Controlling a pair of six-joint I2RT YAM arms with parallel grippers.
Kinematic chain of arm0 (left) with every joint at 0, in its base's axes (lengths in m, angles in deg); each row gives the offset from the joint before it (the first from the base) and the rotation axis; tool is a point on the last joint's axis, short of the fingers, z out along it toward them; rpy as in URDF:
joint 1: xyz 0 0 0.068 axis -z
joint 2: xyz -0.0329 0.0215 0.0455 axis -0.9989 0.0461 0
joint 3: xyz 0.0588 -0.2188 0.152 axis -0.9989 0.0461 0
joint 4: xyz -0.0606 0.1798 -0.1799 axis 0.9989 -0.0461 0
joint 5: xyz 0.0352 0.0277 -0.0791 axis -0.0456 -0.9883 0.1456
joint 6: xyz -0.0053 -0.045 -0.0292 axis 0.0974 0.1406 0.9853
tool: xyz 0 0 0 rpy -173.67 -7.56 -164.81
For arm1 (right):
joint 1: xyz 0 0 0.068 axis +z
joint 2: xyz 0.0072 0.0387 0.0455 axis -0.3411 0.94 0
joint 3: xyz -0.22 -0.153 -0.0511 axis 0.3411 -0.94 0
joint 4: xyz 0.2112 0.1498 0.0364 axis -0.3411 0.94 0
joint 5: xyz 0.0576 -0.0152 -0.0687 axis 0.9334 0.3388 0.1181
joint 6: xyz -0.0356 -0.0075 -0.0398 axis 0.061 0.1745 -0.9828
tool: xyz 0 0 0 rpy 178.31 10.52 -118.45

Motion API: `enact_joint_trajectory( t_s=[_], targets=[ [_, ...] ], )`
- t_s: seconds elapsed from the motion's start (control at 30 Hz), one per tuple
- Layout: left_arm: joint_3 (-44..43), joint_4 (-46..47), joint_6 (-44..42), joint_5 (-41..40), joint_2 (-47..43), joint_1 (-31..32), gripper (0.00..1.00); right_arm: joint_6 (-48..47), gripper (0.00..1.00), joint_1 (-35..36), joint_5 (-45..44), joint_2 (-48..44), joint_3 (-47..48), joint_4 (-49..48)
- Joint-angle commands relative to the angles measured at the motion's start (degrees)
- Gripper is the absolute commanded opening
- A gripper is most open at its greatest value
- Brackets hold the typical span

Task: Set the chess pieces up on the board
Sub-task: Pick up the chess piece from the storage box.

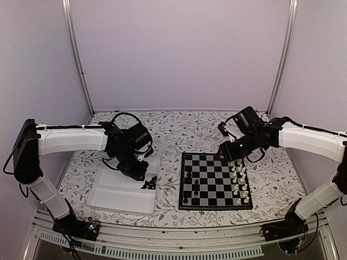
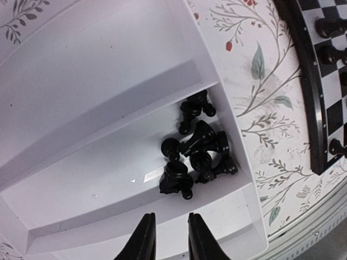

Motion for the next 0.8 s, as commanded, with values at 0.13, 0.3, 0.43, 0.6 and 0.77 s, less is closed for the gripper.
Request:
enact_joint_trajectory(
  t_s=[0.13,0.3,0.43,0.6,0.77],
  targets=[
    [-0.34,6.51,-0.86,2.65,3.32,-1.03,0.25,0.57,0.43,-0.35,1.03,0.91,2.53,0.27],
    [-1.95,6.62,-1.85,1.97,7.51,-1.79,0.25,1.06,0.43,-0.27,0.82,0.45,2.28,0.73],
    [-1.74,7.2,-2.11,1.97,8.58,-2.24,0.25,1.42,0.43,-0.31,0.37,-0.45,1.38,0.9],
    [-1.11,8.52,-2.34,2.87,9.62,-2.44,0.22,2.23,0.43,-0.31,0.28,-1.35,0.39,0.77],
    [-1.19,9.28,-2.7,3.25,10.62,-2.44,0.19,2.6,0.43,-0.38,0.37,-1.58,0.05,0.55]
  ],
)
